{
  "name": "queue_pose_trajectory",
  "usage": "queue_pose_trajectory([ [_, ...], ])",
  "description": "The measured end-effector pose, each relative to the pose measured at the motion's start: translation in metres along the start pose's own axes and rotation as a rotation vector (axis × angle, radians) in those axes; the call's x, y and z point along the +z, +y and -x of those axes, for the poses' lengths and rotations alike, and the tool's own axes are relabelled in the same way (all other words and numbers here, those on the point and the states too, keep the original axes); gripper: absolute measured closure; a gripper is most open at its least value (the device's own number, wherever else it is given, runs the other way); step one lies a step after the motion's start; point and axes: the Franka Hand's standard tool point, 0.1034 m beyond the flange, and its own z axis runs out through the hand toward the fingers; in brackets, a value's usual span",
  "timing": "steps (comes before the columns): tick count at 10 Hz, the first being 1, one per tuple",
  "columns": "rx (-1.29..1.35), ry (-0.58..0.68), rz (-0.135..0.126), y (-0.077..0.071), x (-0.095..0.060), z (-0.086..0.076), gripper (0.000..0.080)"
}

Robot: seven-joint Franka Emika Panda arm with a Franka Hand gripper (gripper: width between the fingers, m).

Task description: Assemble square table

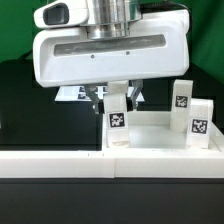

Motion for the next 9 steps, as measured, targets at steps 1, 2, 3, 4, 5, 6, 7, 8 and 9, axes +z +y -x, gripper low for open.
queue_pose_trajectory([
  [1, 0.038, 0.000, -0.001, 0.000, 0.000, 0.000, 0.0511],
  [2, 0.119, 0.000, -0.001, 0.000, 0.000, 0.000, 0.0511],
  [3, 0.218, 0.000, -0.001, -0.001, 0.000, 0.000, 0.0511],
  [4, 0.385, 0.001, 0.000, -0.007, 0.000, 0.000, 0.0511],
  [5, 0.548, 0.000, 0.009, -0.013, 0.001, 0.001, 0.0511],
  [6, 0.753, 0.005, 0.016, -0.017, 0.003, 0.001, 0.0511],
  [7, 0.993, 0.015, 0.022, -0.021, 0.004, 0.000, 0.0511],
  [8, 1.181, 0.034, -0.001, -0.022, 0.004, -0.003, 0.0511],
  [9, 1.327, 0.044, -0.042, -0.019, 0.005, -0.003, 0.0511],
])
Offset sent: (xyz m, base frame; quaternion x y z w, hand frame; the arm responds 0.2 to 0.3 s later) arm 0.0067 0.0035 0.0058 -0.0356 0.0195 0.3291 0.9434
